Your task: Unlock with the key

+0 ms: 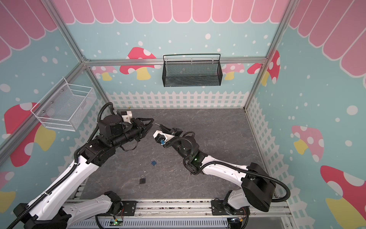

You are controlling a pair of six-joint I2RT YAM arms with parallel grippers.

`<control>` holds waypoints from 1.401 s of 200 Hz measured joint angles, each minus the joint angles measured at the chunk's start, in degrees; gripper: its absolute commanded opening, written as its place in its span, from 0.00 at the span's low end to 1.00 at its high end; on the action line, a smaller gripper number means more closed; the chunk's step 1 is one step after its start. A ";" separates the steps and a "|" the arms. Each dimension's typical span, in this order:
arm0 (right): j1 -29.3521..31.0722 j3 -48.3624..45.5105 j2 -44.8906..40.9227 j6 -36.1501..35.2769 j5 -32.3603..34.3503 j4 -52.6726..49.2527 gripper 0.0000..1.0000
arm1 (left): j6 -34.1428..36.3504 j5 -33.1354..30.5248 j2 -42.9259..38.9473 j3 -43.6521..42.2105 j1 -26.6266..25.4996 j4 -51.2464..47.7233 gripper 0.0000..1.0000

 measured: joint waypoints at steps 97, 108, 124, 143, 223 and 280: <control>1.79 3.98 2.29 -3.56 0.94 0.09 0.00 | 0.13 -0.24 2.82 2.95 -0.92 -0.92 0.20; 1.86 3.98 2.56 -4.02 1.16 0.04 0.00 | 0.24 -0.42 2.78 2.95 -0.92 -0.92 0.18; 1.86 3.98 2.67 -4.66 1.27 0.07 0.00 | 0.31 -0.74 2.78 2.95 -0.90 -1.11 0.12; 1.90 4.02 2.67 -5.35 1.49 0.24 0.00 | 0.79 -1.11 2.78 2.95 -0.90 -1.51 0.06; 2.32 5.07 2.64 -6.03 2.21 -2.27 0.17 | 2.19 -1.29 2.78 2.95 -0.31 -2.49 0.00; 2.34 7.15 -1.18 0.42 -0.11 -9.70 0.51 | 6.64 -2.34 0.87 1.73 1.53 2.51 0.00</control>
